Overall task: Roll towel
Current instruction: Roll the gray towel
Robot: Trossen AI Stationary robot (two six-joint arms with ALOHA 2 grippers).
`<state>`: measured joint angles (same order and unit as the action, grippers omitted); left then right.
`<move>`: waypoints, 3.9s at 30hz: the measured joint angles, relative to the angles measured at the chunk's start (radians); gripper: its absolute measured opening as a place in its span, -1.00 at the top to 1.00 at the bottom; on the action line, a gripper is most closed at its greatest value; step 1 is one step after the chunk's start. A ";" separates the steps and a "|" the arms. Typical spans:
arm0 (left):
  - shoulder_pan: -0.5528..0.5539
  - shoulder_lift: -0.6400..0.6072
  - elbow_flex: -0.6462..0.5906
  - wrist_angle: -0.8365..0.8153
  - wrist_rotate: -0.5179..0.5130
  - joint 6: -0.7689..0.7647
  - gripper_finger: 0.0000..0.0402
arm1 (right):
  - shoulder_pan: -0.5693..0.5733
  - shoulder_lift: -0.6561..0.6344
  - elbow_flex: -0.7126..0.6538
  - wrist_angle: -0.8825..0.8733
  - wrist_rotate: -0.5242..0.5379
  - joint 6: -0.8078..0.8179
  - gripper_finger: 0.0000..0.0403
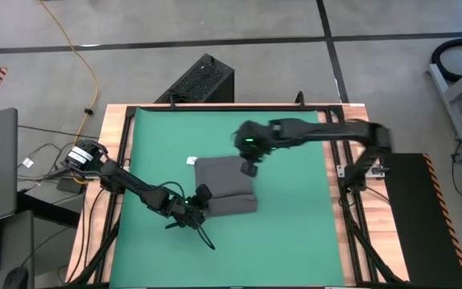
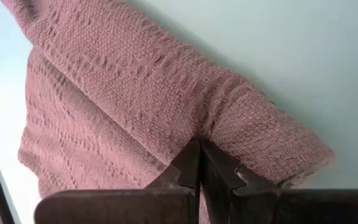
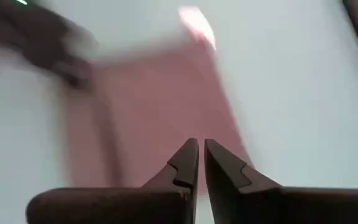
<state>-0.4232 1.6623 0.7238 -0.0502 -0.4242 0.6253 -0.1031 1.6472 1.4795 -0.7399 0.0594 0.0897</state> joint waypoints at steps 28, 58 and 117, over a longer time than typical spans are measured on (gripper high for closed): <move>0.031 -0.001 0.001 0.003 0.109 0.089 1.00 | 0.364 0.067 -0.759 1.266 0.203 0.382 0.93; 0.044 -0.221 -0.009 -0.007 -0.089 -0.362 1.00 | 0.378 0.253 -0.761 1.236 0.206 0.557 0.93; 0.099 -0.041 -0.354 0.589 0.185 -0.905 1.00 | 0.531 -0.128 -0.723 1.007 0.070 0.065 0.04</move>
<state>-0.3240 1.6215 0.3695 0.5391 -0.2397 -0.2793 0.4277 1.5189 0.7562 0.2673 0.1292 0.1542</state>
